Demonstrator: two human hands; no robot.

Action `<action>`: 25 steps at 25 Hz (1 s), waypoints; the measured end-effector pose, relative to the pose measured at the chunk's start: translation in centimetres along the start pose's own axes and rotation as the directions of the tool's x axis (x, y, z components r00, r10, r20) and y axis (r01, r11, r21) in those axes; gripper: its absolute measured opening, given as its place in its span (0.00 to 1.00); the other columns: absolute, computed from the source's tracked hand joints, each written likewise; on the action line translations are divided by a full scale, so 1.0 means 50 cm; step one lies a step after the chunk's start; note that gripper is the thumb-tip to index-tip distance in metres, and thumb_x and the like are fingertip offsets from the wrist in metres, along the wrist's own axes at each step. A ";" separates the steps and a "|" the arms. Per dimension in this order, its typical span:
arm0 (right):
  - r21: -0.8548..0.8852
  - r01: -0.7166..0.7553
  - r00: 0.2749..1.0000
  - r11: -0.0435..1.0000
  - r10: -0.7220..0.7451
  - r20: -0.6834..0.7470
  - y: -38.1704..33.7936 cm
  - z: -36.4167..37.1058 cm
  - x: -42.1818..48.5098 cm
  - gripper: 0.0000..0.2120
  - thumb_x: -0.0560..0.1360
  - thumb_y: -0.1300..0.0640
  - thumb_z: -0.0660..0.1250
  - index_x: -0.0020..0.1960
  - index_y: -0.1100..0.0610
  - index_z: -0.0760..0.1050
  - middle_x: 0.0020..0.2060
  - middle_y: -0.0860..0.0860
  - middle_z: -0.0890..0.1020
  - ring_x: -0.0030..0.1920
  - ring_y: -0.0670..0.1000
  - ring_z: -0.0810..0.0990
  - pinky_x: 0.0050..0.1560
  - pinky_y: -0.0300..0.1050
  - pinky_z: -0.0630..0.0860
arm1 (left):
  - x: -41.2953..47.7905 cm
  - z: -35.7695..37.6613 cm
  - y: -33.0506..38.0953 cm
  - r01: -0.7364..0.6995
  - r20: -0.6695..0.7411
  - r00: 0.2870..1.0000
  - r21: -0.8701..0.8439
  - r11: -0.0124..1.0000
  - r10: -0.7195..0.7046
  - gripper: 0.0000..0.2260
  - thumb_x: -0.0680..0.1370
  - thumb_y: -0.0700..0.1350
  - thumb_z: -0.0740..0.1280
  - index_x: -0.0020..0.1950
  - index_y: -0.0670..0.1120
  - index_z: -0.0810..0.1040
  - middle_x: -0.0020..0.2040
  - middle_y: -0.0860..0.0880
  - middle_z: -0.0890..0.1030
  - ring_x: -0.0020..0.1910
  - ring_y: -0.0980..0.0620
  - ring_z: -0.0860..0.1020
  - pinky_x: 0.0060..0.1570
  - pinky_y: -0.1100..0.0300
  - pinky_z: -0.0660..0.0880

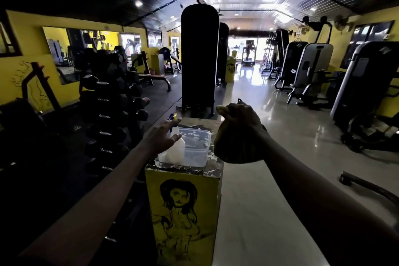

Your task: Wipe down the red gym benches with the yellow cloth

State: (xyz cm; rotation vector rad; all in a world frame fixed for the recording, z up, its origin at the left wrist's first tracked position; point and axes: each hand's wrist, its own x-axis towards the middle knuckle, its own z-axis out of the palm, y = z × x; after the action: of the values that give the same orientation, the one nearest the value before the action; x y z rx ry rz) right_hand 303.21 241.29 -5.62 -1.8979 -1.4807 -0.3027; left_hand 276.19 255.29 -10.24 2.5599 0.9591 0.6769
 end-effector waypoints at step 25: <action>0.167 -0.359 0.837 0.918 0.237 0.494 0.254 0.656 0.332 0.21 0.75 0.56 0.70 0.63 0.64 0.68 0.60 0.63 0.69 0.56 0.66 0.77 0.54 0.55 0.77 | 0.237 0.211 -0.202 0.100 -0.032 0.995 0.130 0.986 -0.096 0.16 0.80 0.52 0.67 0.67 0.59 0.75 0.54 0.60 0.73 0.50 0.59 0.78 0.46 0.58 0.79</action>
State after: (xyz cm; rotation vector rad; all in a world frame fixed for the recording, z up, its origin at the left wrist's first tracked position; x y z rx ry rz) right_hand 312.67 273.77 -24.84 -2.0336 -1.3927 0.5069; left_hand 284.35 269.24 -19.83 2.6018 1.1664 0.6400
